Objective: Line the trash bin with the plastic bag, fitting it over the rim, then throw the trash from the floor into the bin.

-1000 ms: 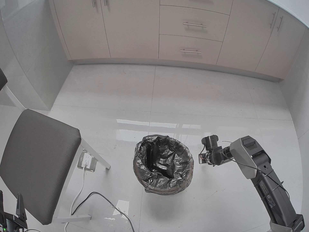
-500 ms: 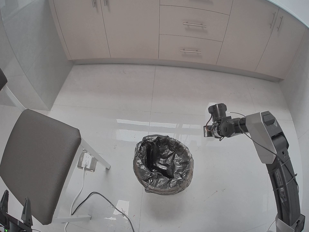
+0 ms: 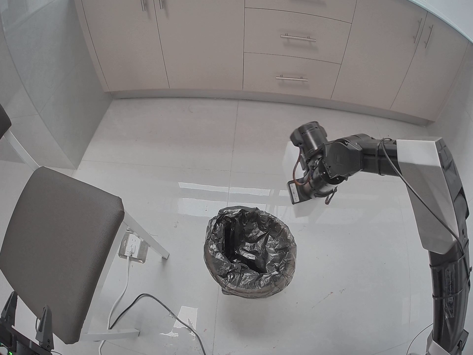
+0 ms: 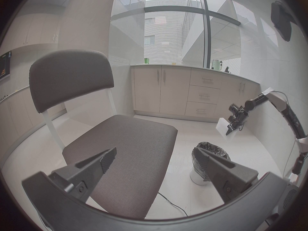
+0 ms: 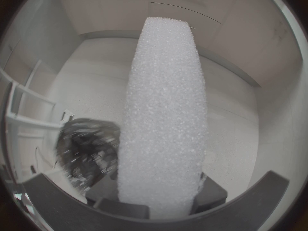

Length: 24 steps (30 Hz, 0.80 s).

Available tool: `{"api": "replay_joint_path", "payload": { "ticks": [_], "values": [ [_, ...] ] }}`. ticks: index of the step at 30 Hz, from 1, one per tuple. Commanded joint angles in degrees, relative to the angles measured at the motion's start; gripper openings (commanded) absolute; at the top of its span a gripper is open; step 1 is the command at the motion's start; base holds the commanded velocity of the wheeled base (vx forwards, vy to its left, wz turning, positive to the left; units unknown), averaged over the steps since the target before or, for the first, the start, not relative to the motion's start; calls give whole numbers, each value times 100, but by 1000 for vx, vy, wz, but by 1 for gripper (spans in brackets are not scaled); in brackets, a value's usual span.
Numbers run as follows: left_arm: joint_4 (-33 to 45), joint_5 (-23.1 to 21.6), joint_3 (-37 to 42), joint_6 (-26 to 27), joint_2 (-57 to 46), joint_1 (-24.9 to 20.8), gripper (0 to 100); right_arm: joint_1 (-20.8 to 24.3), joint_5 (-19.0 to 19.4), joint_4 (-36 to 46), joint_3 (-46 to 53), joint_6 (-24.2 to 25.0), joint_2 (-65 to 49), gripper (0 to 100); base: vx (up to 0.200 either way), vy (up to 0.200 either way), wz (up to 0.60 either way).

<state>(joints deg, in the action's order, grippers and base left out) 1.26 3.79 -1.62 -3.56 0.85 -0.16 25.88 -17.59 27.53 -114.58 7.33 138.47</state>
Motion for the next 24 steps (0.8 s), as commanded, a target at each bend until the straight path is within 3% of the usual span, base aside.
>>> {"api": "replay_joint_path", "payload": {
  "ticks": [1, 3, 13, 24],
  "values": [
    [-29, 52, 4, -145, -77, -2, 100, 848, -139, 737, -1, 102, -752, 0, 0, 0, 0],
    [-29, 210, 13, -259, -77, -2, 100, 1086, -324, 1035, -1, 129, -760, 0, 0, 0, 0],
    [-29, 289, 13, -356, -77, -2, 100, 1763, -368, 1642, -1, 586, -523, 0, 0, 0, 0],
    [-29, 298, 13, -365, -77, -2, 100, 2035, -385, 1870, -1, 498, 136, 0, 0, 0, 0]
  ]
}}
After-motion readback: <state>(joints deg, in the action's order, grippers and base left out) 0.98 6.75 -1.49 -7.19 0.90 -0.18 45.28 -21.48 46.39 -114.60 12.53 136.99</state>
